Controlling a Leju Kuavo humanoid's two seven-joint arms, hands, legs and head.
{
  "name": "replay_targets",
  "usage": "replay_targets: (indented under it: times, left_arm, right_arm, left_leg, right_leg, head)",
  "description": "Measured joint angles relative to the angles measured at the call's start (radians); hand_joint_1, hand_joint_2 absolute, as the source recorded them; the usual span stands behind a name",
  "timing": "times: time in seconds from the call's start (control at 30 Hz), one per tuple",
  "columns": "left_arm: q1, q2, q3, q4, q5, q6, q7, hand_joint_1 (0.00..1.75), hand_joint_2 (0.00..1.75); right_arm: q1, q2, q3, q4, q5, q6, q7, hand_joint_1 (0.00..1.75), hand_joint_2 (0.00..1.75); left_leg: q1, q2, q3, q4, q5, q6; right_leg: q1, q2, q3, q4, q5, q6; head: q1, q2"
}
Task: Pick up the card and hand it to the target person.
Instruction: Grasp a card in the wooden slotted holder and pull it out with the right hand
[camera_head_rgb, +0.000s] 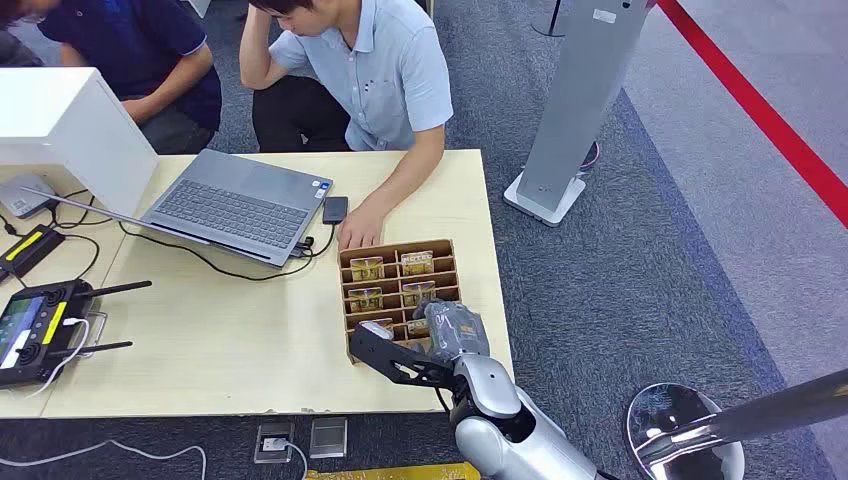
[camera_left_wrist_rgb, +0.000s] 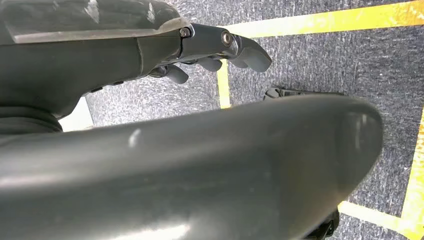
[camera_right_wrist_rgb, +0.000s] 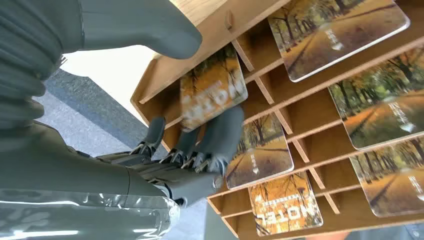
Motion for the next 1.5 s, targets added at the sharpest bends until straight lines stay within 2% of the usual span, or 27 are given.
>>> replay_targets:
  times: [0.17, 0.5, 0.67, 0.9, 1.13, 1.3, 1.5]
  left_arm:
    - [0.0, 0.0, 0.0, 0.0, -0.003, 0.0, 0.0, 0.0, 0.0]
    - [0.0, 0.0, 0.0, 0.0, -0.004, 0.0, 0.001, 0.0, 0.0]
    - [0.0, 0.0, 0.0, 0.0, -0.004, 0.0, 0.002, 0.0, 0.0]
    - [0.0, 0.0, -0.001, 0.0, -0.015, 0.013, 0.007, 0.0, 0.0]
    - [0.0, 0.0, -0.001, 0.0, -0.015, 0.019, 0.0, 0.0, 0.0]
    - [0.001, 0.0, -0.001, 0.0, -0.014, 0.012, -0.013, 0.0, 0.0]
    - [0.001, 0.0, -0.001, 0.0, -0.024, -0.004, -0.032, 0.0, 0.0]
  right_arm:
    - [0.001, 0.0, 0.0, 0.001, 0.006, 0.003, 0.0, 1.22, 1.75]
    - [0.004, 0.001, -0.001, 0.0, 0.012, 0.012, 0.0, 1.31, 1.75]
    - [0.007, 0.006, -0.002, -0.002, 0.018, 0.015, 0.0, 1.58, 1.75]
    - [0.007, 0.006, -0.001, -0.008, -0.003, 0.0, 0.0, 1.59, 1.75]
    - [0.006, 0.004, 0.002, -0.021, -0.015, -0.067, -0.004, 1.59, 1.75]
    - [-0.006, -0.008, 0.012, -0.072, 0.026, -0.177, -0.094, 1.59, 1.75]
    - [-0.036, -0.03, 0.025, -0.165, 0.155, -0.225, -0.318, 1.59, 1.75]
  left_leg:
    - [0.0, 0.0, 0.0, 0.0, 0.0, 0.0]
    - [0.0, 0.0, 0.0, 0.0, 0.0, 0.0]
    - [0.0, 0.0, 0.0, 0.0, 0.0, 0.0]
    - [0.0, 0.0, 0.0, 0.0, 0.0, 0.0]
    - [0.0, 0.0, 0.0, 0.0, 0.0, 0.0]
    - [0.0, 0.0, 0.0, 0.0, 0.0, 0.0]
    - [0.0, 0.0, 0.0, 0.0, 0.0, 0.0]
  right_leg:
    - [0.0, 0.0, 0.0, 0.0, 0.0, 0.0]
    - [0.0, 0.0, 0.0, 0.0, 0.0, 0.0]
    - [0.0, 0.0, 0.0, 0.0, 0.0, 0.0]
    - [0.0, 0.0, 0.0, 0.0, 0.0, 0.0]
    - [0.0, 0.0, 0.0, 0.0, 0.0, 0.0]
    - [0.0, 0.0, 0.0, 0.0, 0.0, 0.0]
    - [0.0, 0.0, 0.0, 0.0, 0.0, 0.0]
  head:
    - [0.0, 0.0]
    - [0.0, 0.0]
    - [0.0, 0.0]
    - [0.0, 0.0]
    - [0.0, 0.0]
    - [0.0, 0.0]
    - [0.0, 0.0]
